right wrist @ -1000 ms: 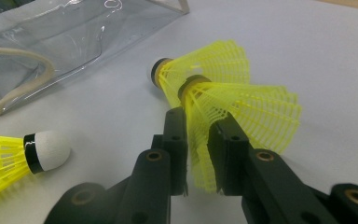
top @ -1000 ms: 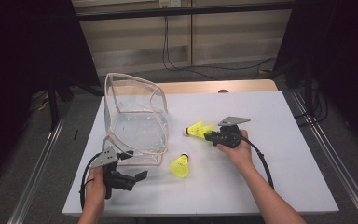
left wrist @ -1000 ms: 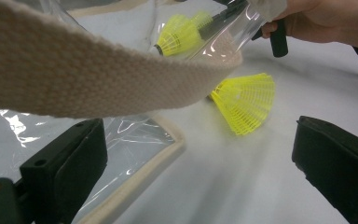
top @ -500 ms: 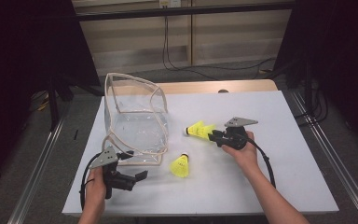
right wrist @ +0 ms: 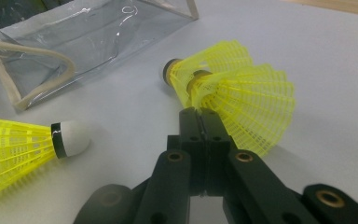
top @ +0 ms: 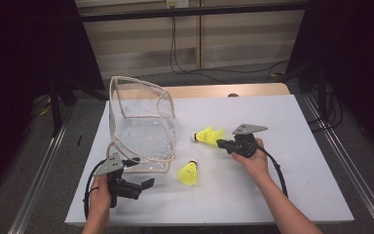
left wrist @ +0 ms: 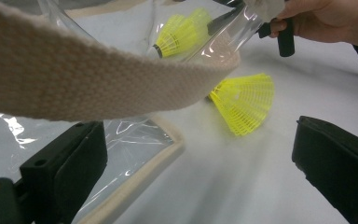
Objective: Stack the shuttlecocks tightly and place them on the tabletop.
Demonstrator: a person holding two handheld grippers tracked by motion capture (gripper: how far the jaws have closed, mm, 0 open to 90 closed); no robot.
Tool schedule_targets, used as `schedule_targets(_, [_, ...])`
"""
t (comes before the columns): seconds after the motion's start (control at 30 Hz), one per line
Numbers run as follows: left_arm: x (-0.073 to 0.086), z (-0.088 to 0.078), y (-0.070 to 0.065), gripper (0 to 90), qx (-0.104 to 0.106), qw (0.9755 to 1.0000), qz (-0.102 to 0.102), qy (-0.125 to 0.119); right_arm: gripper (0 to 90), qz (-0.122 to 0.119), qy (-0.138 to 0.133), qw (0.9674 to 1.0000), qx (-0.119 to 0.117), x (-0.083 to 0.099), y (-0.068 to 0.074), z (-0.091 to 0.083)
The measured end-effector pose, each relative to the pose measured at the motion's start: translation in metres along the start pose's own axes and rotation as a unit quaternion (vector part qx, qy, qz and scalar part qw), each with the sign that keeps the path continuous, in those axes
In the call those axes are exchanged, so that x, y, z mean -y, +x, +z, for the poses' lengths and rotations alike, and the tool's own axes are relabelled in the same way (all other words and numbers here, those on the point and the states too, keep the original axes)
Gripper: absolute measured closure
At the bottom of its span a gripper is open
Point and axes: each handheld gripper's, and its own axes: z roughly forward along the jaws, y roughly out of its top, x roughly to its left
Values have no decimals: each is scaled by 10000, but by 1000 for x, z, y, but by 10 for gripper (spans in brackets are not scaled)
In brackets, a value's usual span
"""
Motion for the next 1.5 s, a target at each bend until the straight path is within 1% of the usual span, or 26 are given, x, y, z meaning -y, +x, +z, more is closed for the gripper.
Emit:
schedule_targets(0.13, [0, 0, 0, 34, -30, 10000, -7, 1, 900, 6, -49, 10000, -8, -1, -1, -1])
schedule_targets(0.33, [0, 0, 0, 34, 1, 10000, 5, 3, 900, -22, -79, 10000, -21, -3, -1, -1])
schedule_targets(0.43, [0, 0, 0, 34, -29, 10000, -4, -2, 900, 37, -142, 9999, -46, -3, -2, -1])
schedule_targets(0.57, [0, 0, 0, 34, -18, 10000, -3, -1, 900, 23, -183, 9998, -36, -5, -2, 1])
schedule_targets(0.73, [0, 0, 0, 34, -23, 10000, -3, -3, 900, -5, -172, 9998, -56, -7, 0, 4])
schedule_targets(0.8, [0, 0, 0, 34, -18, 10000, -5, -6, 900, 18, -185, 9998, -70, -7, 0, 5])
schedule_targets(0.9, [0, 1, 0, 34, 17, 10000, -1, -9, 900, 38, -164, 9998, -51, -7, 0, 7])
schedule_targets(1.03, [0, 0, 0, 34, -18, 10000, -6, -7, 900, 142, -145, 9998, -36, -6, -3, 7])
schedule_targets(1.1, [0, 0, 0, 34, 5, 10000, -13, -14, 900, 170, -114, 9998, -20, -5, -3, 7])
schedule_targets(1.23, [0, 1, 0, 33, -11, 10000, 7, -3, 900, 183, -78, 9998, 6, -4, -4, 8])
schedule_targets(1.3, [0, 1, 0, 34, 27, 10000, -11, -4, 899, 196, -36, 9998, 17, -4, -4, 9])
schedule_targets(1.4, [0, 1, 0, 34, -13, 10000, -3, -10, 897, 202, 34, 9998, 25, -2, -4, 10])
schedule_targets(1.5, [0, 1, 0, 34, -9, 10000, -12, -6, 891, 223, 21, 9997, 28, -2, -5, 10])
